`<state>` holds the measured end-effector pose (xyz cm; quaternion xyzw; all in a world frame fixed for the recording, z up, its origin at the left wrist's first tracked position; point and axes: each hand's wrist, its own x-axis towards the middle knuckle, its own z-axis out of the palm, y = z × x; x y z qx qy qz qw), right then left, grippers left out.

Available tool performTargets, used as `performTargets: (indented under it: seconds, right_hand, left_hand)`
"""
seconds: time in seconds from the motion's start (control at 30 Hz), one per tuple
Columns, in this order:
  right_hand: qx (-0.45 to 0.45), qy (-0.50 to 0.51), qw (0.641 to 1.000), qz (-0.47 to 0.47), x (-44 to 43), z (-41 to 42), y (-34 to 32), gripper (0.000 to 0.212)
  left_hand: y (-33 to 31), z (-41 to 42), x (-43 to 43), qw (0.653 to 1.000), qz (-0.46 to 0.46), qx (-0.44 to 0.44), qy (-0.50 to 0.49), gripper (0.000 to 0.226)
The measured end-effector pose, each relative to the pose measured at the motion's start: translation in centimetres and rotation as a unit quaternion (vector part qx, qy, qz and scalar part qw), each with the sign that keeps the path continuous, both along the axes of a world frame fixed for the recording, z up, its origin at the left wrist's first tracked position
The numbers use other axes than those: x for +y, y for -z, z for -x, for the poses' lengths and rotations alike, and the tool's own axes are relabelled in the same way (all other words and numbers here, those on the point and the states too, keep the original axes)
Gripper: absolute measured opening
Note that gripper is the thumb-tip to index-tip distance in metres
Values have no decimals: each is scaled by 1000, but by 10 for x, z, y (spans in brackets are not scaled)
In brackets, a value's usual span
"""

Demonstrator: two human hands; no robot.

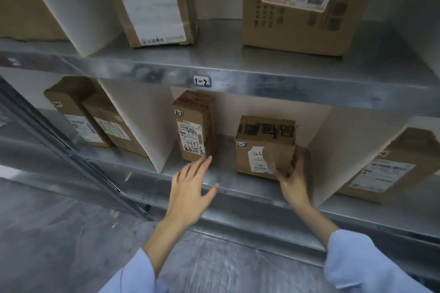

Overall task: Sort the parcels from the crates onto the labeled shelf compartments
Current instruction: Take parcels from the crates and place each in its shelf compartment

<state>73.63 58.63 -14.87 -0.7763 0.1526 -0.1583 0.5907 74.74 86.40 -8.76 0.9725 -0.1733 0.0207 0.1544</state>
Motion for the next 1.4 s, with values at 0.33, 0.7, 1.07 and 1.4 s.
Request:
performTargets:
  seconds: [0.33, 0.7, 1.07, 1.4]
  right_hand:
    - [30, 20, 999, 31, 2, 7, 4, 98]
    - [205, -1, 962, 181, -1, 73, -38, 74]
    - [274, 21, 887, 371, -50, 214, -94, 71]
    - [355, 202, 823, 396, -166, 422, -122, 72]
  left_hand:
    - [14, -10, 9, 998, 17, 9, 58, 76]
    - [-21, 13, -15, 990, 33, 0, 137, 72]
    - [-43, 84, -137, 952, 27, 9, 304, 73]
    - [-65, 231, -315, 886, -6, -48, 462, 85]
